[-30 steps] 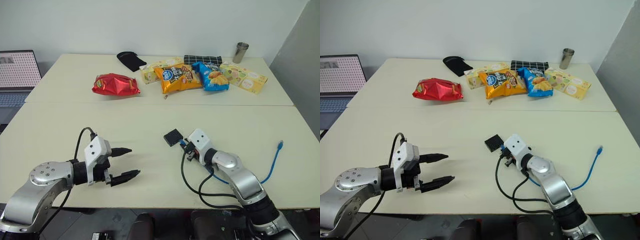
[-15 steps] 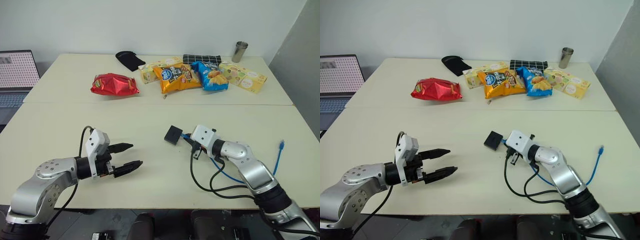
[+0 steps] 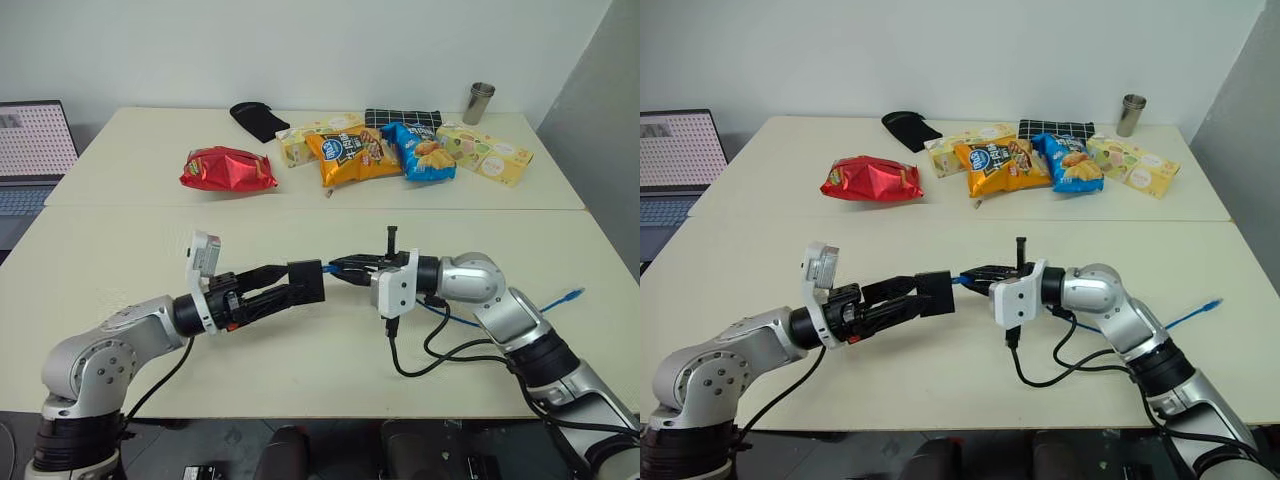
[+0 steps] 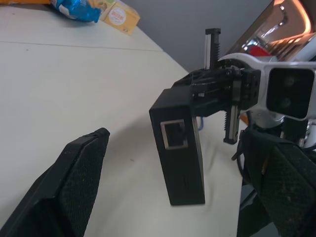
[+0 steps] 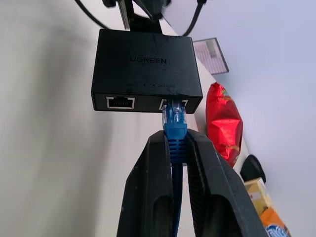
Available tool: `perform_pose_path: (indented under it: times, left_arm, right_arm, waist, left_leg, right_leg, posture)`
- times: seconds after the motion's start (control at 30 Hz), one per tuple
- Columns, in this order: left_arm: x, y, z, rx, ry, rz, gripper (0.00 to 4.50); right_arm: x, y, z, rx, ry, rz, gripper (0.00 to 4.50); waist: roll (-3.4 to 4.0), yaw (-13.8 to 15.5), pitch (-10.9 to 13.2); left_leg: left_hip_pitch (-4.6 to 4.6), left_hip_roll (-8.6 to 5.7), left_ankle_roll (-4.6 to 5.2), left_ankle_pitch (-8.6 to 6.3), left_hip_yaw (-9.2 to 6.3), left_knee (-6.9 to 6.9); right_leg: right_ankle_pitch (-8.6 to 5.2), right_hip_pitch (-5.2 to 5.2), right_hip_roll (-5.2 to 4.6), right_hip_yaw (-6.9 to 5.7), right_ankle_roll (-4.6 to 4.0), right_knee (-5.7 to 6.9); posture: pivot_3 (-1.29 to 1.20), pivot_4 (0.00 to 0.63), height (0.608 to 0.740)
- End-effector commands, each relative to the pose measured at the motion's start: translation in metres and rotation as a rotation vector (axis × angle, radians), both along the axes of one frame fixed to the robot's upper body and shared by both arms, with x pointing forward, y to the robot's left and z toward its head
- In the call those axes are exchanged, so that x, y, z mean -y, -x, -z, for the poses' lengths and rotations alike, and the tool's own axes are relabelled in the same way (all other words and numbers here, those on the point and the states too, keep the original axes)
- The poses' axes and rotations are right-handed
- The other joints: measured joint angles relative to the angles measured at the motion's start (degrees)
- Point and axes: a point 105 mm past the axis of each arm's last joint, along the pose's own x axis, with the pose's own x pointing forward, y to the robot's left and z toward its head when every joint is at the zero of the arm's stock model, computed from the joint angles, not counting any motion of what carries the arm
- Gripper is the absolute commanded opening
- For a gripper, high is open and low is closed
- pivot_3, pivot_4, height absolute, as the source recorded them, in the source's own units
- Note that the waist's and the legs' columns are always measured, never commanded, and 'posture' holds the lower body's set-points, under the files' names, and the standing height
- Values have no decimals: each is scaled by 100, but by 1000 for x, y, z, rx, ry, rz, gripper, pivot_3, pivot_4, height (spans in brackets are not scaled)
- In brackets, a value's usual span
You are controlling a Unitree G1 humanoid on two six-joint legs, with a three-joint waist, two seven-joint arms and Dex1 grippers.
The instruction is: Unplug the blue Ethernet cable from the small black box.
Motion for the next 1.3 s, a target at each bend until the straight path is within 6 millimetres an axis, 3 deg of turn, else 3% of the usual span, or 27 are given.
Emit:
perform_pose_path:
  times: [0.03,0.1,0.57,0.73,0.8,1.03,1.1,1.2,1.3]
  left_arm:
    - [2,2,-12,28,34,17,4155]
    - [2,3,-13,24,41,27,3952]
    - [2,2,-9,8,27,27,798]
    - [1,3,-6,-2,24,25,773]
    - [2,2,-6,-1,20,33,773]
    - [10,-2,-3,29,-32,98,773]
    - [13,-2,-3,70,-53,136,773]
    - [19,-1,-2,144,-73,212,773]
    - [20,0,-3,195,-51,265,773]
  right_arm:
    - [-7,5,-14,84,-30,-42,130]
    - [-9,5,-15,101,-36,-47,130]
    - [-10,7,-8,148,-19,-54,128]
    - [-10,12,-4,171,7,-83,128]
    - [-8,12,-6,184,8,-90,830]
    - [16,15,-5,56,59,-72,2465]
    - [26,19,-9,-122,28,-41,2887]
    - [36,31,-16,-534,-68,-1,2942]
    - [33,40,-24,-794,-165,3,2942]
  waist:
    - [0,0,0]
    - [0,1,0]
    - [0,2,0]
    - [0,3,0]
    - [0,2,0]
    - [0,26,0]
    - [0,23,0]
    - [3,27,2]
    - [5,8,3]
  left_leg:
    - [0,0,0,0,0,0]
    - [0,0,-1,0,-1,0]
    - [0,-2,-1,1,0,0]
    - [0,-2,-1,1,0,0]
    - [0,-2,-1,1,0,0]
    - [-2,-4,-1,1,-3,1]
    - [-2,-4,0,0,-2,1]
    - [-7,-1,0,0,-7,1]
    - [-7,2,1,0,-18,1]
  right_leg:
    - [0,0,0,0,0,0]
    - [0,0,0,0,0,0]
    - [0,0,0,1,0,0]
    - [0,0,0,1,0,0]
    - [0,0,0,1,0,0]
    - [0,3,0,-1,0,-1]
    - [0,4,0,0,0,-2]
    - [0,4,-2,2,0,-3]
    - [0,4,-6,3,-1,-4]
  posture:
    - [0,150,740]
    - [0,150,740]
    - [0,150,740]
    - [0,150,740]
    - [0,150,740]
    - [0,150,740]
    - [0,150,740]
    - [0,150,740]
    - [0,150,740]
